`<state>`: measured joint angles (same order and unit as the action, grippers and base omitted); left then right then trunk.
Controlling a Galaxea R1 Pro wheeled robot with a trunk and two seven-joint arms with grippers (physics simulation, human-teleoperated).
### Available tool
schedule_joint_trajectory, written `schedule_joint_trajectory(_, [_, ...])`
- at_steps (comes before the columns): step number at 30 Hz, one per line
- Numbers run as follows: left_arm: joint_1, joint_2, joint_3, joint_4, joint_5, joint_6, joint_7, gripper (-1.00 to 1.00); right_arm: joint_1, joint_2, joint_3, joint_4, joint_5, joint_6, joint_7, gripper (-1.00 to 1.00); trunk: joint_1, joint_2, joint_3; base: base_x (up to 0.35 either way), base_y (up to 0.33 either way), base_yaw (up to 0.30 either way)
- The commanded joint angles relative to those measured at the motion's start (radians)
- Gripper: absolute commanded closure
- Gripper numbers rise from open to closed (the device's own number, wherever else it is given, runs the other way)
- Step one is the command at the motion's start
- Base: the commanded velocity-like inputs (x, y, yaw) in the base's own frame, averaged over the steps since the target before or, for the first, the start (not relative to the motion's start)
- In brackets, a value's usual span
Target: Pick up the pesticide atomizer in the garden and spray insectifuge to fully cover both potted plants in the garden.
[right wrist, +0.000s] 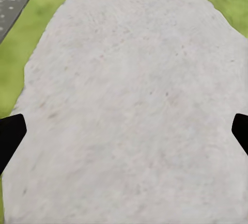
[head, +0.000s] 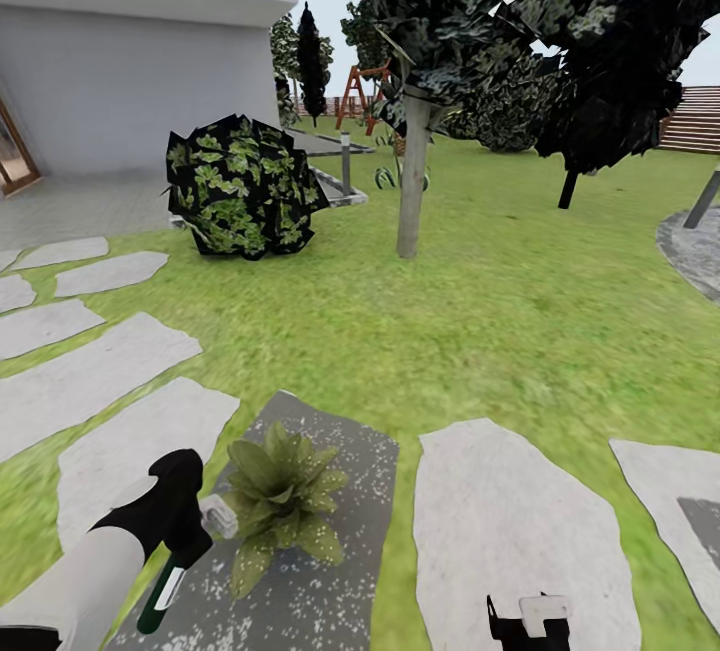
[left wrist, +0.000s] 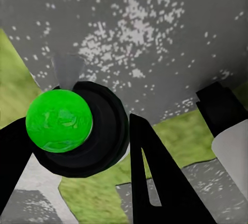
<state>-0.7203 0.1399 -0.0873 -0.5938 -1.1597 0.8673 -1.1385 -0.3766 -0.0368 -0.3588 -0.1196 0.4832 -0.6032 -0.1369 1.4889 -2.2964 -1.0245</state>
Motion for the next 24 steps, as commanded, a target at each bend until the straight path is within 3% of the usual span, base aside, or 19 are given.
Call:
schedule_joint_trajectory(1, [0.0, 0.001, -0.005, -0.001, -0.006, 0.005, -0.009, 1.0, -0.001, 0.0, -0.003, 0.001, 0.011, -0.003, -0.007, -1.0, 0.0, 0.0, -0.001, 0.0, 0.009, -0.001])
schedule_joint_trajectory(9, [0.001, 0.001, -0.005, 0.002, -0.006, 0.005, -0.009, 1.0, -0.001, 0.0, -0.003, 0.001, 0.009, -0.003, -0.007, -1.0, 0.0, 0.0, -0.001, -0.146, 0.106, -0.04])
schedule_joint_trajectory(14, [0.001, 0.001, -0.004, 0.002, -0.006, 0.005, -0.009, 1.0, -0.001, 0.0, -0.003, 0.001, 0.009, -0.003, -0.007, -1.0, 0.0, 0.0, -0.001, -0.159, 0.277, -0.274])
schedule_joint_trajectory(24, [0.001, 0.003, -0.002, -0.003, -0.006, 0.006, -0.009, 1.0, -0.001, 0.0, -0.003, 0.001, 0.009, -0.003, -0.007, -1.0, 0.0, 0.0, -0.001, 0.015, 0.334, -0.298])
